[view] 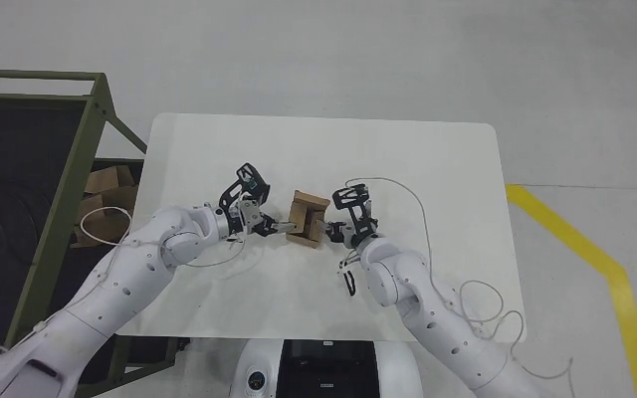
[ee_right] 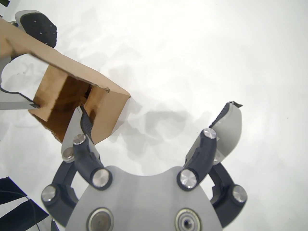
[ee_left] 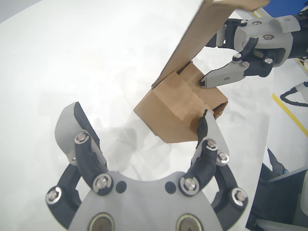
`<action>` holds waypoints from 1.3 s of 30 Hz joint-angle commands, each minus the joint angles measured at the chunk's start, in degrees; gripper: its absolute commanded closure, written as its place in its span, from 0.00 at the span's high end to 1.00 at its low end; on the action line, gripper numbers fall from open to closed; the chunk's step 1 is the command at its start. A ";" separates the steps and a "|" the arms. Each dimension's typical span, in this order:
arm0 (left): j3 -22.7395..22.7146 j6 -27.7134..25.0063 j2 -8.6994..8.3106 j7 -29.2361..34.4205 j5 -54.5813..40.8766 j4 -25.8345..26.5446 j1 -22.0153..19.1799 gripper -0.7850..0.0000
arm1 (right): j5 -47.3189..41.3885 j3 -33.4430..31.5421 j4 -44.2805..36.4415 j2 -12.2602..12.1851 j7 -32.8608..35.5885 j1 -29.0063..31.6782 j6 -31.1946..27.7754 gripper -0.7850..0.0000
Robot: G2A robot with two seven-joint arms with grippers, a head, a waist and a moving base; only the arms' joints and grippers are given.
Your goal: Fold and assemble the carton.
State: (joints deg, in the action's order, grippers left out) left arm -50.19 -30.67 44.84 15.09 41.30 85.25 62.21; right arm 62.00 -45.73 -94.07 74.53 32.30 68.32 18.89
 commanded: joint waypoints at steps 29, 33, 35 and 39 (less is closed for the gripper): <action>-2.78 2.74 1.88 1.21 1.77 2.79 3.60 1.00 | 5.86 -1.44 -1.21 1.49 1.53 1.44 -1.05 1.00; -3.16 3.92 2.08 1.83 2.79 3.82 4.08 1.00 | 6.90 -1.44 -1.18 1.69 1.93 1.65 -1.06 1.00; -3.28 4.42 2.19 2.20 3.10 4.28 4.34 1.00 | 7.20 -1.48 -1.17 1.80 2.04 1.75 -1.16 1.00; -3.59 5.13 2.45 2.86 3.22 4.70 4.70 1.00 | 7.90 -1.63 -1.23 2.01 2.00 2.05 -1.12 1.00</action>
State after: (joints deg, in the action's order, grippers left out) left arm -53.71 -25.70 47.22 17.79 44.50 89.85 66.82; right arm 69.72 -47.31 -95.27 76.49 34.33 70.29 17.75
